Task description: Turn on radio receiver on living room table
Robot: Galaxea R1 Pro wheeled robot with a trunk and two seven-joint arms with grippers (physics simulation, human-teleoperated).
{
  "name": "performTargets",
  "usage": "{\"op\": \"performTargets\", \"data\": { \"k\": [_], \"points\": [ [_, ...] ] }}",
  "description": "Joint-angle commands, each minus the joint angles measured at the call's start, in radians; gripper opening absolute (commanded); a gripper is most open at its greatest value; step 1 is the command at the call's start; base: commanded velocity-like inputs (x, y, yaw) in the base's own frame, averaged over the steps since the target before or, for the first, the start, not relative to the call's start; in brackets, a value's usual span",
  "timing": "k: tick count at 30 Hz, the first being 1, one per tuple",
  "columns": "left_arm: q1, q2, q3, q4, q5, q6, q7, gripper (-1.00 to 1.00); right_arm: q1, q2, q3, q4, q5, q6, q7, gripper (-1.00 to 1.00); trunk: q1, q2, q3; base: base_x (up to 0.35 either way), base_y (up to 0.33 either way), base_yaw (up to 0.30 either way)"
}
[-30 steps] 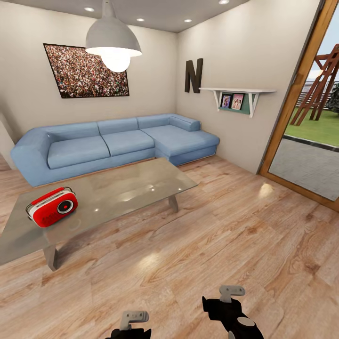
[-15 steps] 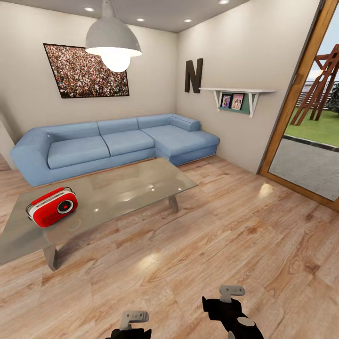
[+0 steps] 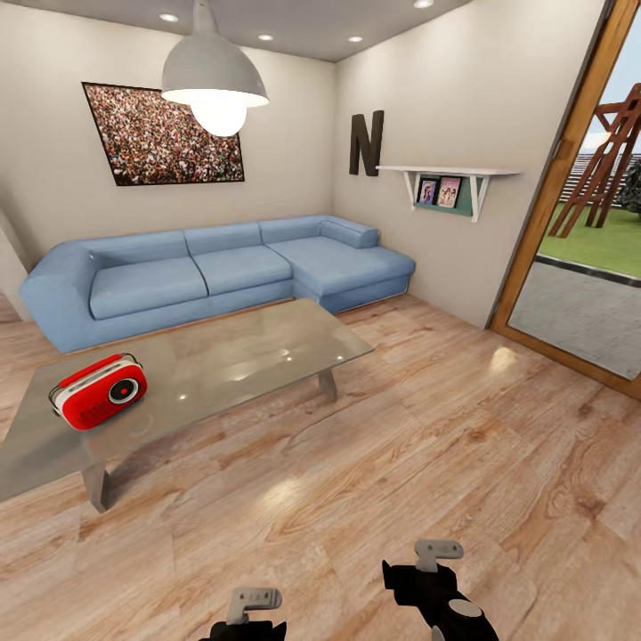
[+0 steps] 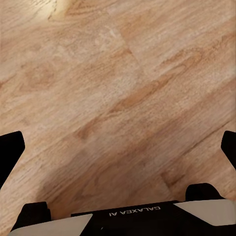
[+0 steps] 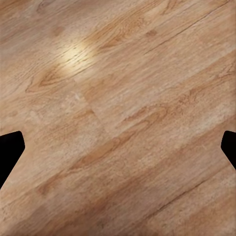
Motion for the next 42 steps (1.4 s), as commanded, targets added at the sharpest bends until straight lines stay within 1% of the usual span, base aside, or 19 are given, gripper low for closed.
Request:
{"op": "performTargets", "data": {
  "k": [1, 42],
  "points": [
    [0.000, 0.000, 0.000, 0.000, 0.000, 0.000, 0.000, 1.00, 0.000, 0.000, 0.000, 0.000, 0.000, 0.000, 0.000, 1.00, 0.000, 0.000, 0.000, 0.000, 0.000, 0.000],
    [0.000, 0.000, -0.001, 0.000, 0.000, 0.000, 0.000, 1.00, 0.000, 0.000, 0.000, 0.000, 0.000, 0.000, 0.002, 1.00, 0.000, 0.000, 0.000, 0.000, 0.000, 0.000]
  ]
}}
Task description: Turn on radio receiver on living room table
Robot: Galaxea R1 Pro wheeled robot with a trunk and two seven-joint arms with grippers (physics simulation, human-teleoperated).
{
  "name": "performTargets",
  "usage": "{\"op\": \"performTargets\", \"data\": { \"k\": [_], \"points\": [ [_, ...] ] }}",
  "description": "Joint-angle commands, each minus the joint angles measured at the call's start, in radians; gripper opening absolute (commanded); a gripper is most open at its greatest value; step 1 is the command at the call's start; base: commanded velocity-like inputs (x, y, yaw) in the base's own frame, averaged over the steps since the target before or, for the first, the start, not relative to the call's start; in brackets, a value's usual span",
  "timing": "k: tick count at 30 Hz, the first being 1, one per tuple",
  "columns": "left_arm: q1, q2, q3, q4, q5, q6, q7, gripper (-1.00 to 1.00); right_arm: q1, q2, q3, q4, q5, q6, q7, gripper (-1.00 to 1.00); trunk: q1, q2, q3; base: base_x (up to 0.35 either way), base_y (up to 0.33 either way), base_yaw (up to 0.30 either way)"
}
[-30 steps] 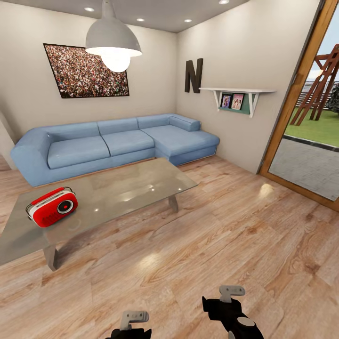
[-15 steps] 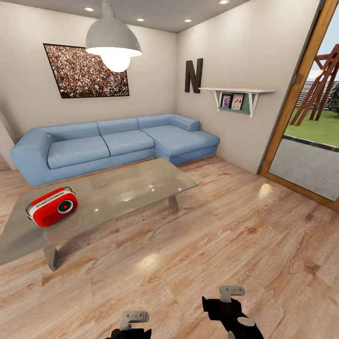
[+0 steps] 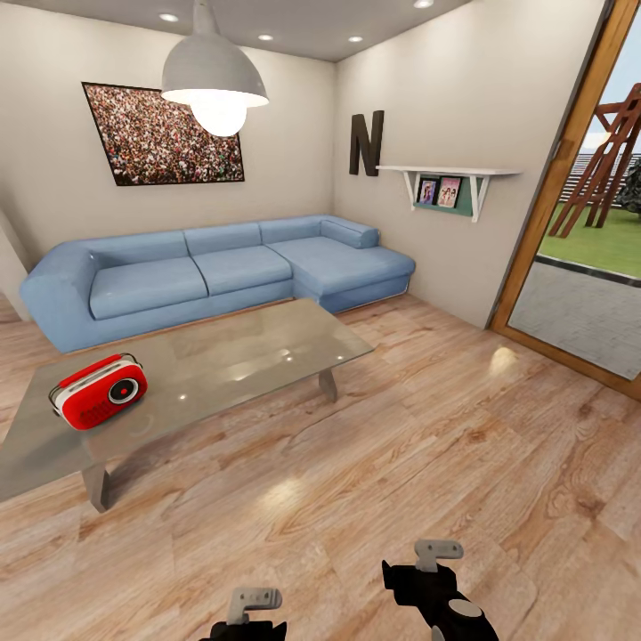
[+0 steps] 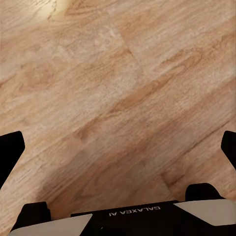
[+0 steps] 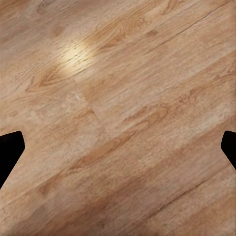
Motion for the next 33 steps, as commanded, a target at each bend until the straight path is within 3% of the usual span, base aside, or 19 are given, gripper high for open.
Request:
{"op": "performTargets", "data": {
  "k": [1, 17, 21, 25, 30, 31, 33],
  "points": [
    [0.000, 0.000, 0.000, 0.000, 0.000, 0.000, 0.000, 1.00, 0.000, 0.000, 0.000, 0.000, 0.000, 0.000, 0.000, 1.00, 0.000, 0.000, 0.000, 0.000, 0.000, 0.000],
    [0.000, 0.000, -0.002, 0.008, 0.002, 0.002, 0.000, 1.00, 0.000, 0.000, -0.001, -0.001, 0.005, 0.000, 0.000, 1.00, 0.000, 0.000, 0.000, 0.000, 0.000, 0.000],
    [0.000, 0.000, -0.024, 0.009, 0.002, 0.002, 0.000, 1.00, 0.000, 0.000, 0.000, -0.001, -0.025, 0.000, 0.000, 1.00, 0.000, 0.000, 0.000, 0.000, 0.000, 0.000],
    [0.000, 0.000, -0.028, 0.009, 0.000, 0.002, 0.000, 1.00, 0.000, 0.000, 0.007, 0.000, -0.030, 0.001, 0.000, 1.00, 0.000, 0.000, 0.000, 0.000, 0.000, 0.000],
    [0.000, 0.000, -0.029, 0.010, 0.011, 0.002, 0.000, 1.00, 0.000, 0.000, 0.114, 0.000, -0.032, 0.000, -0.002, 1.00, 0.000, 0.000, 0.000, 0.000, 0.000, 0.000],
    [0.000, 0.000, -0.030, 0.017, 0.065, 0.000, 0.000, 1.00, 0.000, 0.000, 0.137, 0.004, -0.030, 0.000, -0.007, 1.00, 0.000, 0.000, 0.000, 0.000, 0.000, 0.000],
    [0.000, 0.000, -0.030, 0.019, 0.086, 0.001, 0.000, 1.00, 0.000, 0.000, 0.141, 0.005, -0.028, 0.001, -0.013, 1.00, 0.000, 0.000, 0.000, 0.000, 0.000, 0.000]
  ]
}}
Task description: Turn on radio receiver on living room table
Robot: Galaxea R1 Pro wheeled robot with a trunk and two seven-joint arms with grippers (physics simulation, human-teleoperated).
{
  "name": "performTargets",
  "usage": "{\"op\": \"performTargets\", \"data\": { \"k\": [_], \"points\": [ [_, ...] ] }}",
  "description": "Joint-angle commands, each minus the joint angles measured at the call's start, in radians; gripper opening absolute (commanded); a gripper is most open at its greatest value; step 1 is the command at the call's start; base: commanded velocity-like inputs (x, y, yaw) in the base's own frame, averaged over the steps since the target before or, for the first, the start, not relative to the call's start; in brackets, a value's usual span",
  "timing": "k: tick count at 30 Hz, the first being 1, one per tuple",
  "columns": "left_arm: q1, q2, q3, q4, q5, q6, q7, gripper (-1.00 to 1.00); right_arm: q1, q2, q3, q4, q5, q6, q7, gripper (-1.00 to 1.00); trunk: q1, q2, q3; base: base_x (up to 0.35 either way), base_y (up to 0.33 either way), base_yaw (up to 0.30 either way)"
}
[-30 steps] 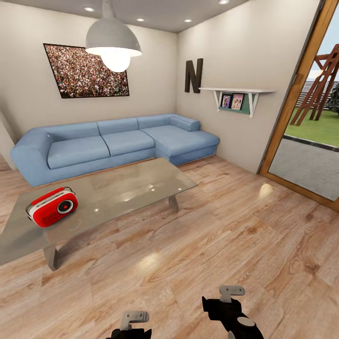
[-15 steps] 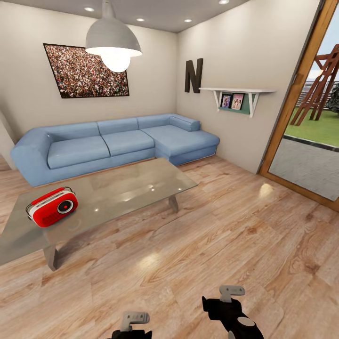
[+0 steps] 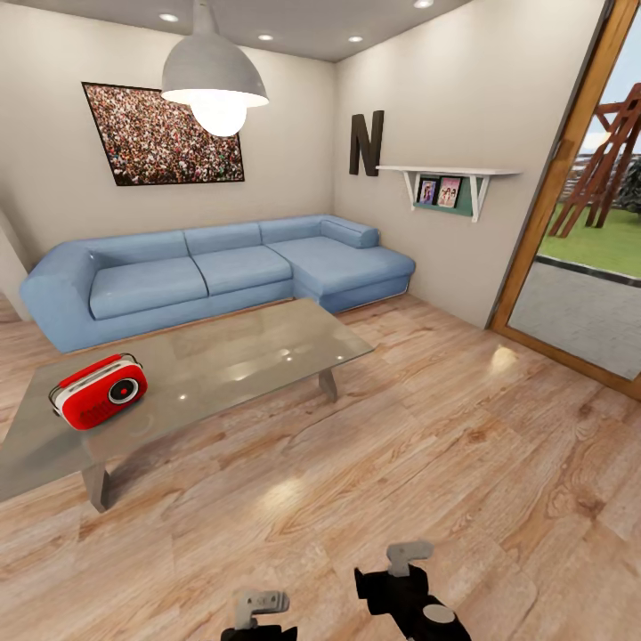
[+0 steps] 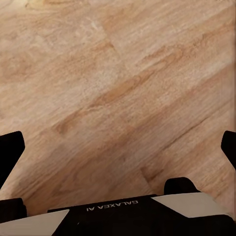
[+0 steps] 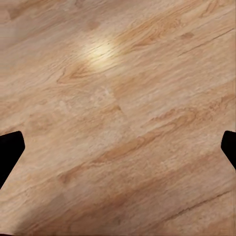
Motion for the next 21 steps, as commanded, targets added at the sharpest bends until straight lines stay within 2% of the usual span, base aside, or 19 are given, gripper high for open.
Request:
{"op": "performTargets", "data": {
  "k": [1, 2, 4, 8, 13, 17, 21],
  "points": [
    [0.000, 0.000, 0.000, 0.001, 0.006, 0.000, 0.000, 1.00, 0.000, 0.000, 0.001, 0.000, 0.001, 0.000, -0.010, 1.00, 0.000, 0.000, 0.000, 0.000, 0.000, 0.000],
    [0.000, 0.000, 0.000, 0.002, 0.009, 0.000, 0.000, 1.00, 0.000, 0.000, 0.001, 0.000, 0.001, 0.000, -0.033, 1.00, 0.000, 0.000, 0.000, 0.000, 0.000, 0.000],
    [0.000, 0.000, -0.003, 0.003, 0.014, 0.000, 0.000, 1.00, 0.000, 0.000, 0.003, 0.001, 0.000, 0.000, -0.149, 1.00, 0.000, 0.000, 0.000, 0.000, 0.000, 0.000],
    [0.000, 0.000, -0.005, 0.004, 0.016, 0.000, 0.000, 1.00, 0.000, 0.000, 0.005, 0.001, -0.004, -0.003, -0.296, 1.00, 0.000, 0.000, 0.000, 0.000, 0.000, 0.000],
    [0.000, 0.000, -0.005, 0.004, 0.015, 0.000, 0.000, 1.00, 0.000, 0.000, 0.009, 0.001, -0.002, -0.002, -0.337, 1.00, 0.000, 0.000, 0.000, 0.000, 0.000, 0.000],
    [0.000, 0.000, -0.005, 0.021, 0.016, -0.002, 0.000, 1.00, 0.000, 0.000, 0.065, 0.000, 0.003, 0.000, -0.347, 1.00, 0.000, 0.000, 0.000, 0.000, 0.000, 0.000],
    [0.000, 0.000, -0.005, 0.025, 0.016, -0.003, 0.000, 1.00, 0.000, 0.000, 0.068, 0.000, 0.010, -0.001, -0.355, 1.00, 0.000, 0.000, 0.000, 0.000, 0.000, 0.000]
  ]
}}
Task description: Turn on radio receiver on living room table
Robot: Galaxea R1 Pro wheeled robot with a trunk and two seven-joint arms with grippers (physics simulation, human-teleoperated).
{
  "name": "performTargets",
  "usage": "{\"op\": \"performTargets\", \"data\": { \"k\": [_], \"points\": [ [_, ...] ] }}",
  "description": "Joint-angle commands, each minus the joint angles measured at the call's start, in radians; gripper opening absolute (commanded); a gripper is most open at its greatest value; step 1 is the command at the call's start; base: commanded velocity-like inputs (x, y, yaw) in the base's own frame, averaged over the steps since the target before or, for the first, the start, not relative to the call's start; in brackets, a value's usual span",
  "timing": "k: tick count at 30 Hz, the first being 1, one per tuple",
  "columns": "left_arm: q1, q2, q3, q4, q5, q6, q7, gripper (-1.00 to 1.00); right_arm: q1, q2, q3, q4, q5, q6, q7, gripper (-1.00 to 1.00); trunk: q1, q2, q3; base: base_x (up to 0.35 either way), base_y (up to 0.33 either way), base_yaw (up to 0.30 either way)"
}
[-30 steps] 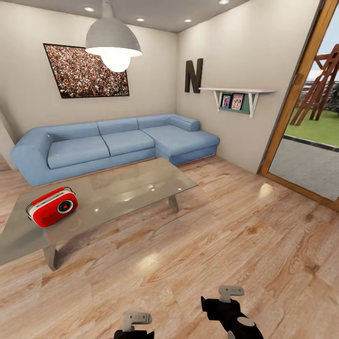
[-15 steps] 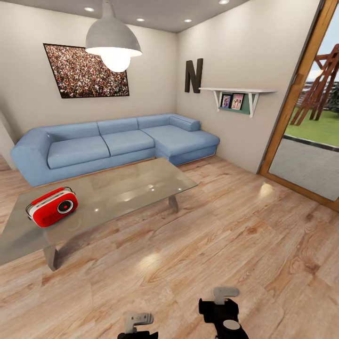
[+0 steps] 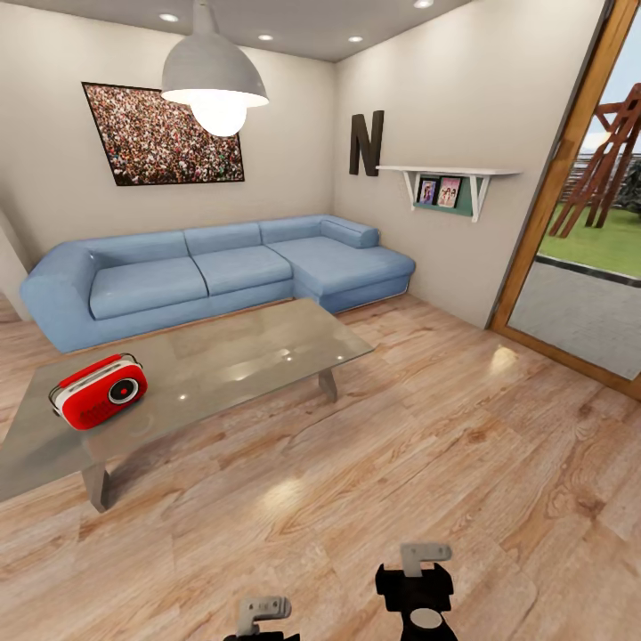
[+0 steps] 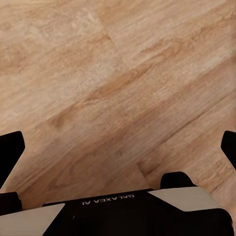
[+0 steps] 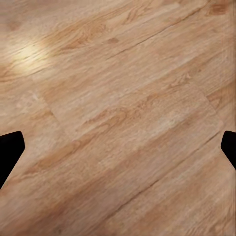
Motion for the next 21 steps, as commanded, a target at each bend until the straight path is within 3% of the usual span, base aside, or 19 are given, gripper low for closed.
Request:
{"op": "performTargets", "data": {
  "k": [1, 4, 8, 13, 16, 21],
  "points": [
    [0.000, 0.000, 0.000, 0.000, 0.000, -0.001, 0.000, 1.00, 0.000, 0.000, 0.000, 0.000, -0.001, 0.000, -0.009, 1.00, 0.000, 0.000, 0.000, 0.000, 0.000, 0.000],
    [0.000, 0.000, 0.001, 0.001, 0.018, -0.004, 0.001, 1.00, 0.000, 0.001, 0.000, 0.001, -0.003, -0.003, -0.073, 1.00, 0.000, 0.000, 0.000, 0.000, 0.000, 0.000],
    [0.000, 0.000, 0.001, 0.002, 0.087, -0.007, 0.002, 1.00, 0.000, 0.001, 0.000, 0.001, -0.006, -0.011, -0.193, 1.00, 0.000, 0.000, 0.000, 0.000, 0.000, 0.000],
    [0.000, 0.000, 0.001, 0.035, 0.105, -0.009, 0.001, 1.00, 0.000, 0.001, 0.002, 0.001, -0.008, -0.013, -0.214, 1.00, 0.000, 0.000, 0.000, 0.013, 0.000, 0.000],
    [0.000, 0.000, 0.002, 0.042, 0.141, -0.010, 0.000, 1.00, 0.000, 0.001, 0.002, 0.001, -0.008, -0.013, -0.212, 1.00, 0.000, 0.000, 0.000, 0.254, 0.000, 0.000],
    [0.000, 0.000, 0.001, 0.044, 0.154, -0.011, 0.000, 1.00, 0.000, 0.001, 0.002, 0.001, -0.007, -0.013, -0.211, 1.00, 0.000, 0.000, 0.000, 0.325, 0.000, 0.000]
  ]
}}
